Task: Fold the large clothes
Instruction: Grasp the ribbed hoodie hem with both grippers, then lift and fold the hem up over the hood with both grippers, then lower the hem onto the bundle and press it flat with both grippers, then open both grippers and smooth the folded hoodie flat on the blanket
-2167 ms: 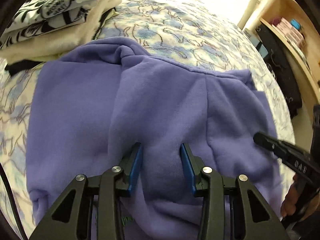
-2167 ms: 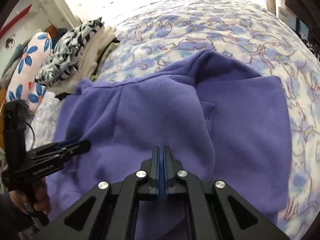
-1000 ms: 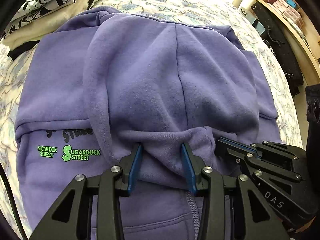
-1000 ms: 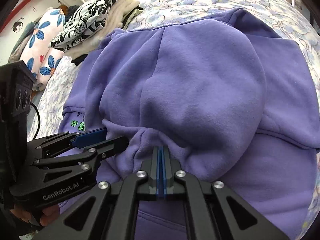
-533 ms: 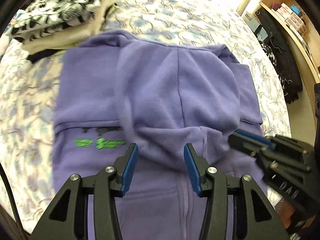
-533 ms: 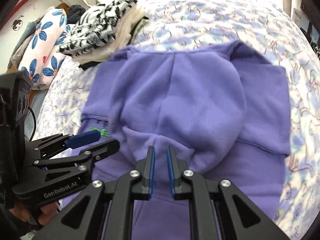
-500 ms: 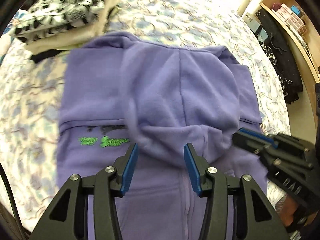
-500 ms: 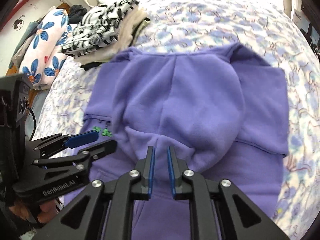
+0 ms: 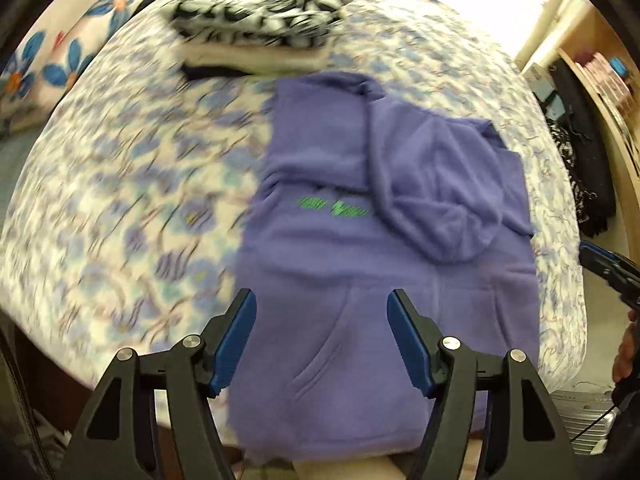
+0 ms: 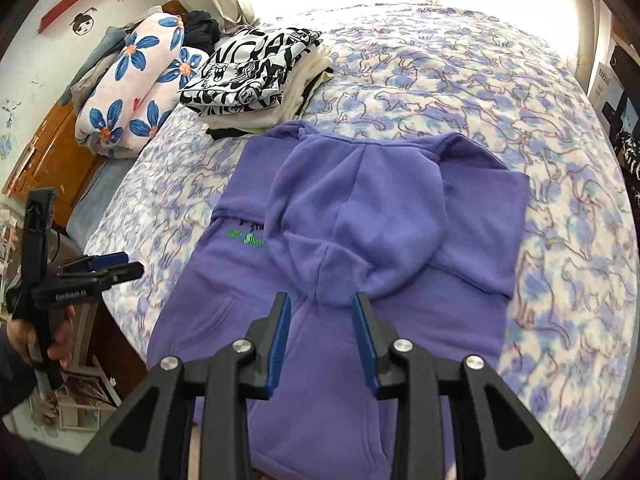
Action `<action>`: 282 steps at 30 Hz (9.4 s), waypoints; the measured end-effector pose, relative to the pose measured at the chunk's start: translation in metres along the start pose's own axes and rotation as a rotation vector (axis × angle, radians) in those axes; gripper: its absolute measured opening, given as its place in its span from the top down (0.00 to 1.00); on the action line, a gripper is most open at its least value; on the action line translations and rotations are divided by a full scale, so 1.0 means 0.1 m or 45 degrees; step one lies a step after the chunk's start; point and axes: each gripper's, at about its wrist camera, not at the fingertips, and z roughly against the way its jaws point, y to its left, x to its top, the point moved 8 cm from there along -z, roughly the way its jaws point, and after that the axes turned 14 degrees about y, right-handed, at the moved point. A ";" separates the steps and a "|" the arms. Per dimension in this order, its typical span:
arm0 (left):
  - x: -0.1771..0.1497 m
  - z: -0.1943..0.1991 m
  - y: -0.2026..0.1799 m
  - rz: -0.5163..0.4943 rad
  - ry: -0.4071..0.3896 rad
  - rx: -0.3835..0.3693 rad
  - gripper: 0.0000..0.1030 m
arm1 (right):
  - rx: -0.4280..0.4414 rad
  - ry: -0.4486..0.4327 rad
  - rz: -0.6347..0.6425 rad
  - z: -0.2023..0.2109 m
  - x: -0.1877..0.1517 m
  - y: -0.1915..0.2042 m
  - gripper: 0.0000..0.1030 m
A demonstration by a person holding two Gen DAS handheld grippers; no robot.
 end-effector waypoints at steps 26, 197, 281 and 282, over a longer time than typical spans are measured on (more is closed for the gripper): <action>-1.14 -1.27 0.83 0.048 0.306 -0.126 0.35 | -0.068 0.188 -0.554 -0.73 -2.07 -1.03 0.49; 1.58 -1.58 -0.51 -0.153 -0.136 0.072 0.95 | -0.393 -0.206 -0.456 -1.25 0.28 -1.97 1.00; 0.69 -0.67 -0.24 0.065 0.076 -0.172 0.23 | -0.175 0.008 -0.316 -0.80 0.27 0.18 0.83; 0.67 -0.71 -0.24 0.076 0.079 -0.181 0.22 | -0.171 0.006 -0.311 -0.85 0.28 0.18 0.83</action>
